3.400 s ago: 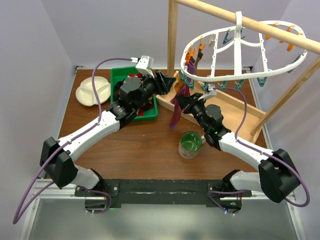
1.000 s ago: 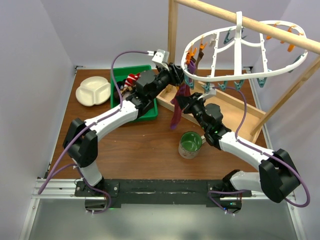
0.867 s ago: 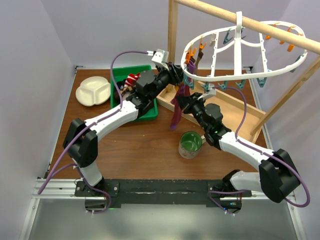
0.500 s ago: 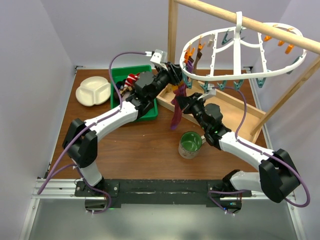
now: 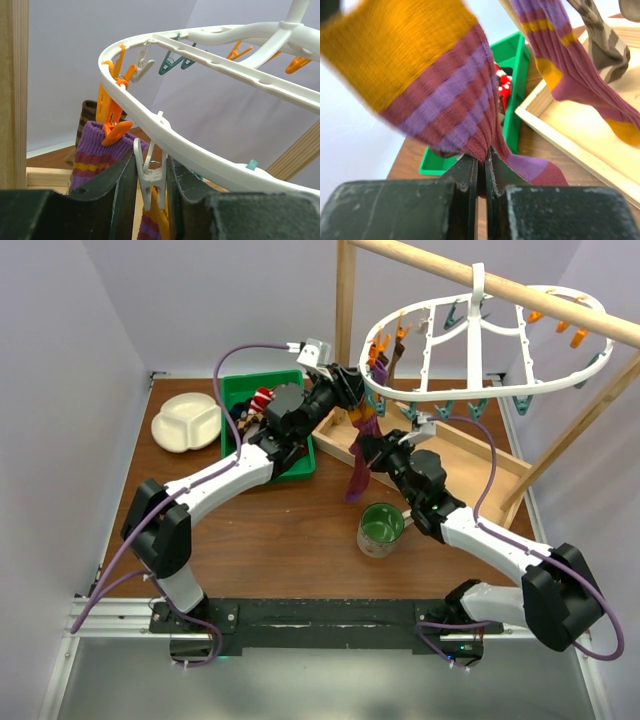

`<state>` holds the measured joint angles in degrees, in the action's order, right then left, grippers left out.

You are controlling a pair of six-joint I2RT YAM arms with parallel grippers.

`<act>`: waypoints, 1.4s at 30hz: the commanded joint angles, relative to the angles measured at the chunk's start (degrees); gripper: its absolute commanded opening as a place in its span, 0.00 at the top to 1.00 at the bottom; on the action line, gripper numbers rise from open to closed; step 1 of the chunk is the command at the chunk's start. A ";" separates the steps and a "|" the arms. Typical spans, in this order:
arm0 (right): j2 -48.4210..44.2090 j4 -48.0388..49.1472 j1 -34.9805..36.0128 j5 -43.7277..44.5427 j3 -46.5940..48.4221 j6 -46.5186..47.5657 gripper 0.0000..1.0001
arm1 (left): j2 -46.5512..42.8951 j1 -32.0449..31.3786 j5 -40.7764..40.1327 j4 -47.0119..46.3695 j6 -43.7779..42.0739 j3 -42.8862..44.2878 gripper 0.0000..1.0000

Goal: Remove the socks clipped to the hanger
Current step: Remove the sock from the hanger.

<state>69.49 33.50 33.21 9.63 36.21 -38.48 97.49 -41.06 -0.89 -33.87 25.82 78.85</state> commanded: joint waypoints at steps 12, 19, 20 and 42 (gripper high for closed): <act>-1.29 -0.98 0.10 1.45 0.18 -0.10 1.00 | -3.19 -0.07 0.18 -4.37 -1.39 0.51 1.00; -1.20 -1.06 0.10 -0.57 1.15 0.33 1.00 | -6.26 -0.07 0.53 -2.17 -1.13 -2.11 0.49; -1.20 -1.06 0.10 -0.75 1.15 0.42 1.00 | -6.96 -0.07 0.62 -2.43 -0.95 -3.16 0.46; 2.49 -2.03 0.10 -13.23 7.21 -2.74 1.00 | -27.88 -0.86 -2.02 -9.54 3.97 -43.50 0.29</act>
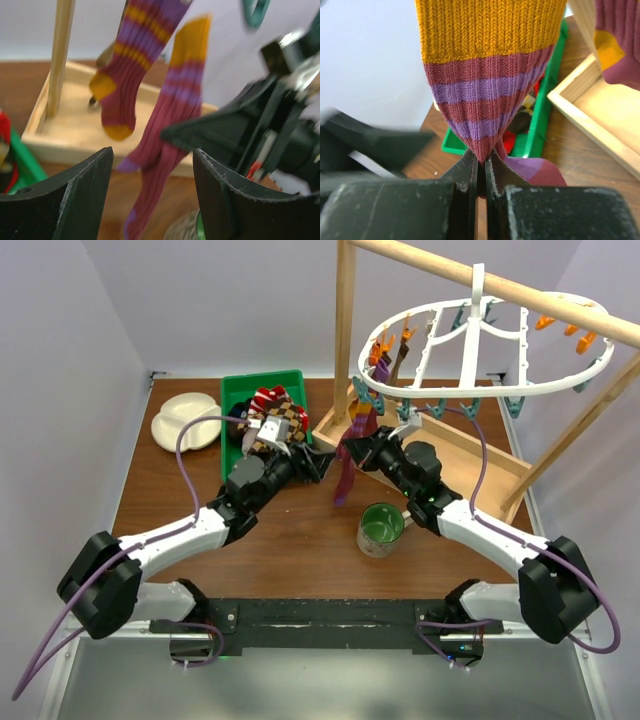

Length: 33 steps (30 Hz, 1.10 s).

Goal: Remove the socks clipped to the hanger
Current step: Remove the sock from the hanger.

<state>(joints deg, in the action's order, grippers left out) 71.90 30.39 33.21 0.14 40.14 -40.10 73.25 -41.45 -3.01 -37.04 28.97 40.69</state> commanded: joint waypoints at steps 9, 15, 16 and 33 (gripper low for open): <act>2.28 3.44 0.10 -7.61 3.63 -5.25 1.00 | -0.75 -0.65 1.86 -9.72 0.03 -6.94 0.25; 2.90 4.32 0.19 -8.75 3.72 -6.75 1.00 | 2.94 -0.74 2.74 -11.13 -0.85 -4.57 0.25; 2.98 4.24 0.19 -9.10 3.98 -7.01 1.00 | 3.73 -0.74 2.74 -11.48 -0.85 -4.39 0.25; 4.74 5.91 2.65 -11.04 5.39 -10.35 1.00 | 6.11 -0.82 -0.95 -9.29 -2.25 -1.31 0.72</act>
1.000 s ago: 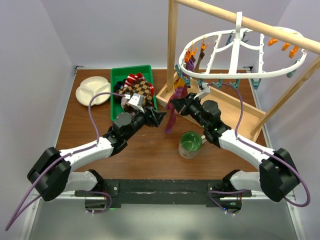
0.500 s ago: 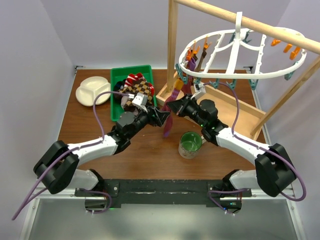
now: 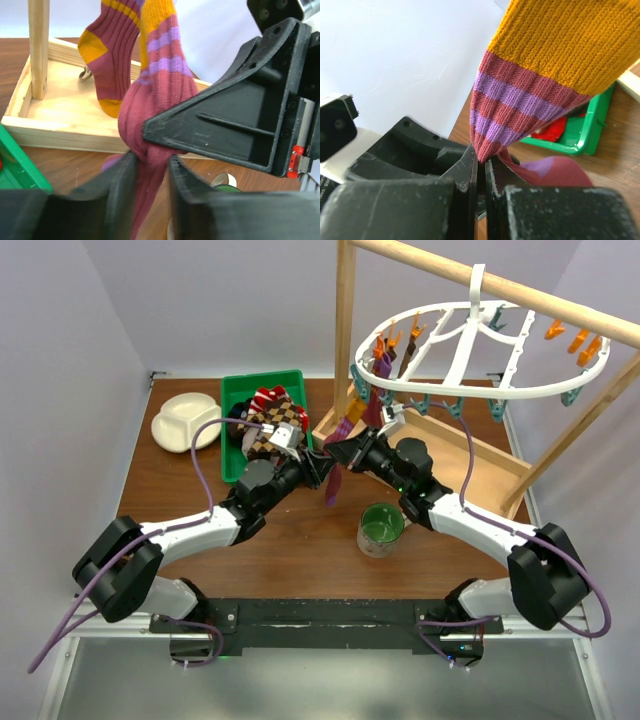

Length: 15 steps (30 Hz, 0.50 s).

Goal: Remove the socks clipped to the hanger
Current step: Remove the sock from the hanger.

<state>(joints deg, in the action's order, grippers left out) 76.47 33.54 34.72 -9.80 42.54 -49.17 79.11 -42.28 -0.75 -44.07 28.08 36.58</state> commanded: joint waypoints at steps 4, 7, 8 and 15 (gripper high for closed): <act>0.61 2.85 1.75 -1.01 3.60 -1.19 1.00 | -0.53 0.01 -5.74 -1.63 -0.92 2.71 1.00; 0.53 2.58 1.93 -0.40 3.34 -0.84 0.78 | -2.46 0.01 -10.21 -0.31 0.22 2.45 1.00; 0.18 2.32 2.02 -0.04 3.16 -0.23 0.68 | -3.17 0.01 -11.71 0.12 1.10 2.27 1.00; -4.12 -2.85 2.02 6.98 2.19 3.02 0.26 | -8.44 0.36 -26.12 7.84 1.90 5.24 1.00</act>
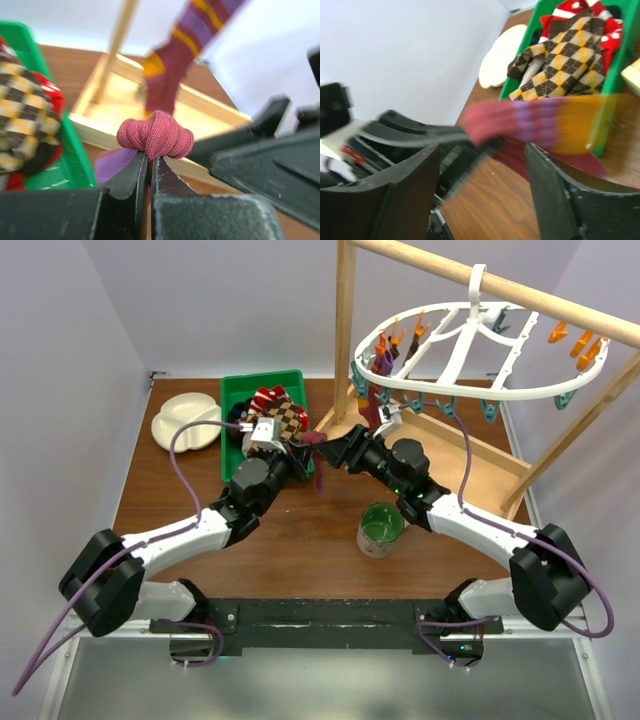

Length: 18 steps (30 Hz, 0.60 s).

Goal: Remove the socks clipped to the hanger
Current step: Remove the sock from the hanger, then place the sock in the bin.

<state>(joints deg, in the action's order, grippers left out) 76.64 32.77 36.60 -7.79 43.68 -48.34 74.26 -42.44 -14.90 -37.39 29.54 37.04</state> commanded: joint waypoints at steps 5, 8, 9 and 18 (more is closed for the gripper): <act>-7.55 -6.49 0.14 10.68 -0.44 2.72 0.25 | -1.14 3.32 -15.51 6.45 -1.85 12.08 1.00; -9.75 -7.98 0.05 11.74 -1.75 3.25 0.26 | 2.63 6.48 -15.16 6.53 -3.61 18.92 1.00; -10.19 -8.42 0.05 12.18 -2.19 3.60 0.26 | 5.43 7.53 -14.21 7.93 -3.70 20.78 1.00; -15.55 -13.52 -0.04 13.94 -3.25 6.94 0.25 | 21.09 16.68 -9.80 10.58 -7.92 38.02 1.00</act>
<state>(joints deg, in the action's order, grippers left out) 63.88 21.34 36.64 3.57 40.77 -44.27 90.74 -28.25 -24.86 -27.57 24.95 69.28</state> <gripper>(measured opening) 0.745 0.041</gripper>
